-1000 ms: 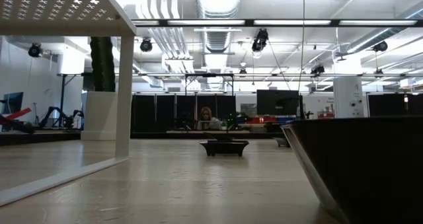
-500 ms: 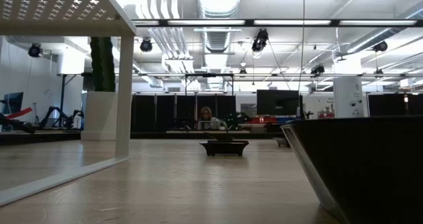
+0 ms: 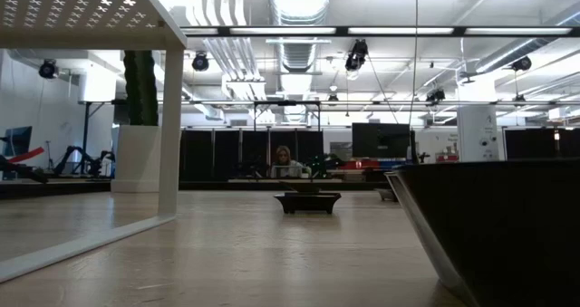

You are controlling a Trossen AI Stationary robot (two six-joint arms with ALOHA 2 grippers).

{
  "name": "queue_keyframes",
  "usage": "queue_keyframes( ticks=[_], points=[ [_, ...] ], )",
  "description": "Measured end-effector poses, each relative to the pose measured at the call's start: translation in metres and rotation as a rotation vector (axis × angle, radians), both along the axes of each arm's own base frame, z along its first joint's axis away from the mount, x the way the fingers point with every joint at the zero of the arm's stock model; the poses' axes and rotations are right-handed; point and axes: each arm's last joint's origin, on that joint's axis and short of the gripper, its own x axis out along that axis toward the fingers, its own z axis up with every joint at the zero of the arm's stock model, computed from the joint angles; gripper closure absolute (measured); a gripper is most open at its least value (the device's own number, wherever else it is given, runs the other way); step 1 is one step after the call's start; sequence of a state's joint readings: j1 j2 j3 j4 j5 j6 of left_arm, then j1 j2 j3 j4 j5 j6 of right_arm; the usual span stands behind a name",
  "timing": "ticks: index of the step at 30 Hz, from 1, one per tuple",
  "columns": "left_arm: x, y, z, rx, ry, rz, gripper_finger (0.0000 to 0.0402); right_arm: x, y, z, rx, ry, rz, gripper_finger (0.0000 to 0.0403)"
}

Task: Pick & Place Mini shaped plates
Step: Stack the distorted square plate on top of the other distorted square plate on the shelf, then stack the square plate on top of the other square plate on the shelf

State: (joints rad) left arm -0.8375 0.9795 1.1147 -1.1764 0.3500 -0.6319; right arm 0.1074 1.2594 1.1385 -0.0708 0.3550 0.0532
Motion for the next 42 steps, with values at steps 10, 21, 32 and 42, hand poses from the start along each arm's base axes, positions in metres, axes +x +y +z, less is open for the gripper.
queue_keyframes(
  ticks=[10, 21, 32, 42],
  points=[
    [0.0, 0.0, -0.001, 0.0, 0.017, 0.021, 0.0361, 0.0, 0.0, 0.0, 0.0, 0.0, 0.0, 0.0302],
    [-0.001, 0.002, 0.005, -0.011, 0.013, 0.029, 0.0357, 0.0, 0.0, 0.0, 0.0, -0.001, -0.001, 0.0316],
    [-0.003, 0.007, 0.016, -0.002, -0.071, 0.061, 0.0356, 0.0, 0.0, 0.0, -0.001, 0.0, -0.001, 0.0326],
    [0.006, 0.014, 0.016, 0.219, -0.333, 0.242, 0.0357, 0.0, 0.0, -0.001, 0.022, 0.007, -0.009, 0.034]
  ],
)
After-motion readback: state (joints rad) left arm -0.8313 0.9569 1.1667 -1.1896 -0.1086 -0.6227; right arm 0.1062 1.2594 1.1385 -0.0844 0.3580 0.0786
